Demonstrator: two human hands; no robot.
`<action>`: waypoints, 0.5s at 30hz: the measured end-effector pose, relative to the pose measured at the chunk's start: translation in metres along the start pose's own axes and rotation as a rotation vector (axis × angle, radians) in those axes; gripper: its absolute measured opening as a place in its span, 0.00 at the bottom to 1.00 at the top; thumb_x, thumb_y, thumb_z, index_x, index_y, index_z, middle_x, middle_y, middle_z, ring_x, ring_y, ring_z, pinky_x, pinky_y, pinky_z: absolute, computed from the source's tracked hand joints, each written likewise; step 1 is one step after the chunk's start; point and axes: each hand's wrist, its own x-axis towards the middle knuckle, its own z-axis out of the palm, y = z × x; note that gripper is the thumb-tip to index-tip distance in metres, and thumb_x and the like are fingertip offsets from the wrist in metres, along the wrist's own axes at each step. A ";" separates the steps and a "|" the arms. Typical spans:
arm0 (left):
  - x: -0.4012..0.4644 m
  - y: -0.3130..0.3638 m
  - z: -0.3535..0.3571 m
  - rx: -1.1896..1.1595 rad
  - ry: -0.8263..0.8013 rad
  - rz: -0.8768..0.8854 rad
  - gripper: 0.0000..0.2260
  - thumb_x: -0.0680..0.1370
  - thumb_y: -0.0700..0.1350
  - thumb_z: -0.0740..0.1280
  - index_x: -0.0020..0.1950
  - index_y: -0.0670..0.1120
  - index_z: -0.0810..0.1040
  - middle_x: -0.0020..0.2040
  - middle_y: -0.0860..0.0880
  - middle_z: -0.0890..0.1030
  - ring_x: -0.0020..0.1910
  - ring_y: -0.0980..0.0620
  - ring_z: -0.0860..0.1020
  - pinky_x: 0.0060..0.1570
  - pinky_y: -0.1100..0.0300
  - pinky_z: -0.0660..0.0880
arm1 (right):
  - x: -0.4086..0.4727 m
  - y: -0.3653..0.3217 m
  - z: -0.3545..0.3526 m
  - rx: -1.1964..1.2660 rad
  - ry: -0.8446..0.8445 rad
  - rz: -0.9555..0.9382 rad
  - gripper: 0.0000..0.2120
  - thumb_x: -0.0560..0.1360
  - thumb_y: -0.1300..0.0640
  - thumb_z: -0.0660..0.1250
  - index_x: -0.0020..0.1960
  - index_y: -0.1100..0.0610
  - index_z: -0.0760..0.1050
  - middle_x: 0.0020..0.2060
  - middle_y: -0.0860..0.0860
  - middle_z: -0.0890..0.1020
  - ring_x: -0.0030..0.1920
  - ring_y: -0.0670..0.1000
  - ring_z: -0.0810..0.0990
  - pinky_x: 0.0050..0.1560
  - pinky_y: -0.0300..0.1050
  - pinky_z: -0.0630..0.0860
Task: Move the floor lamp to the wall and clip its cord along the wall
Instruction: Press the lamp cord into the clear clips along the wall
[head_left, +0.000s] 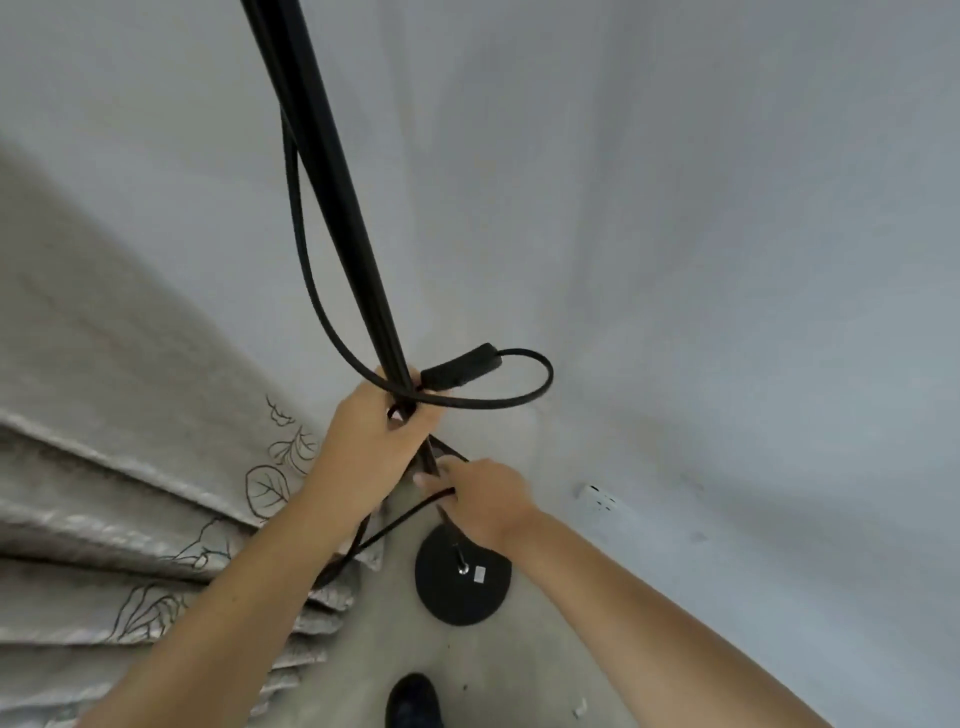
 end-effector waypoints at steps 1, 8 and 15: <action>-0.007 -0.005 -0.003 0.081 0.015 0.002 0.03 0.75 0.47 0.68 0.45 0.50 0.75 0.36 0.53 0.77 0.36 0.58 0.76 0.33 0.74 0.71 | -0.009 0.012 0.001 -0.054 -0.011 0.016 0.21 0.78 0.39 0.49 0.55 0.50 0.75 0.41 0.51 0.83 0.42 0.53 0.81 0.41 0.47 0.75; -0.083 -0.082 0.031 -0.326 -0.175 -0.525 0.10 0.80 0.45 0.60 0.41 0.44 0.75 0.24 0.50 0.74 0.23 0.54 0.74 0.26 0.61 0.75 | -0.056 0.108 -0.002 0.031 -0.153 0.434 0.12 0.74 0.65 0.59 0.38 0.52 0.74 0.45 0.53 0.83 0.49 0.53 0.79 0.44 0.43 0.74; -0.056 -0.135 0.142 -0.528 -0.302 -0.580 0.10 0.79 0.46 0.62 0.45 0.43 0.80 0.22 0.52 0.69 0.20 0.56 0.69 0.25 0.61 0.73 | -0.048 0.197 0.044 -0.190 -0.483 0.388 0.13 0.72 0.64 0.67 0.56 0.63 0.80 0.56 0.56 0.82 0.55 0.55 0.79 0.54 0.45 0.76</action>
